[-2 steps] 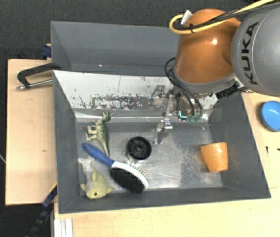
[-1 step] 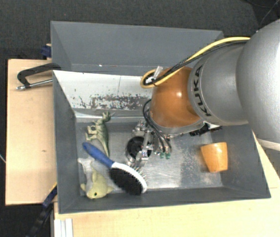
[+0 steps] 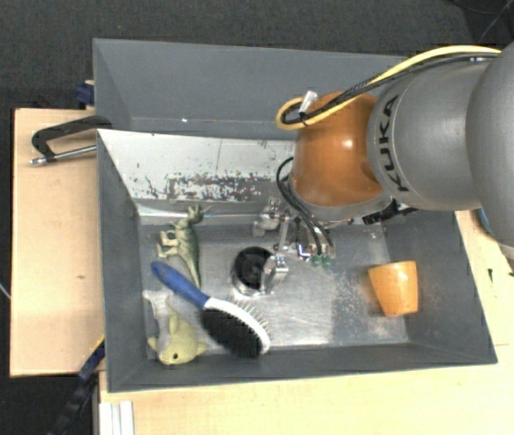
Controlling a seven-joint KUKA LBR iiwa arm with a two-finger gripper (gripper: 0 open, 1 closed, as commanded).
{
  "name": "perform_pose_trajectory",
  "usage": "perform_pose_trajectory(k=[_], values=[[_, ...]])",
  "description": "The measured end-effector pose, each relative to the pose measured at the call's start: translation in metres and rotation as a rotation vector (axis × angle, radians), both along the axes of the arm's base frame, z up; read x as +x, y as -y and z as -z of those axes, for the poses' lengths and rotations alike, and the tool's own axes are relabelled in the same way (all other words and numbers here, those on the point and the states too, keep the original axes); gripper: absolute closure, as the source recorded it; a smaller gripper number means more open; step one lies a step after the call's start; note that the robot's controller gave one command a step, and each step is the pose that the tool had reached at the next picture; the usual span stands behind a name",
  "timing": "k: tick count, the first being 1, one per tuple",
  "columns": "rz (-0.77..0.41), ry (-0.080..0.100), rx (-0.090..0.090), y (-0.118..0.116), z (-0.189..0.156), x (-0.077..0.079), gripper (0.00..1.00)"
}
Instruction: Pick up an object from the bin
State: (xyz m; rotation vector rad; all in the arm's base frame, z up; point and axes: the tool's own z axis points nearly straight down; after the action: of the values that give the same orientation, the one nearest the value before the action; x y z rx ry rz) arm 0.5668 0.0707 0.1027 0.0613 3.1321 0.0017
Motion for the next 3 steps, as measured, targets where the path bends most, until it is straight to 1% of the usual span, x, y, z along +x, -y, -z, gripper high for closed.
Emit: perform_pose_trajectory(k=[1,2,3], values=[[-0.002,-0.004,0.0,0.01,0.002,0.0,0.0],[0.233,-0.008,0.002,-0.003,0.029,0.001,0.0],[0.152,-0.016,0.003,0.002,0.029,0.027,0.0]])
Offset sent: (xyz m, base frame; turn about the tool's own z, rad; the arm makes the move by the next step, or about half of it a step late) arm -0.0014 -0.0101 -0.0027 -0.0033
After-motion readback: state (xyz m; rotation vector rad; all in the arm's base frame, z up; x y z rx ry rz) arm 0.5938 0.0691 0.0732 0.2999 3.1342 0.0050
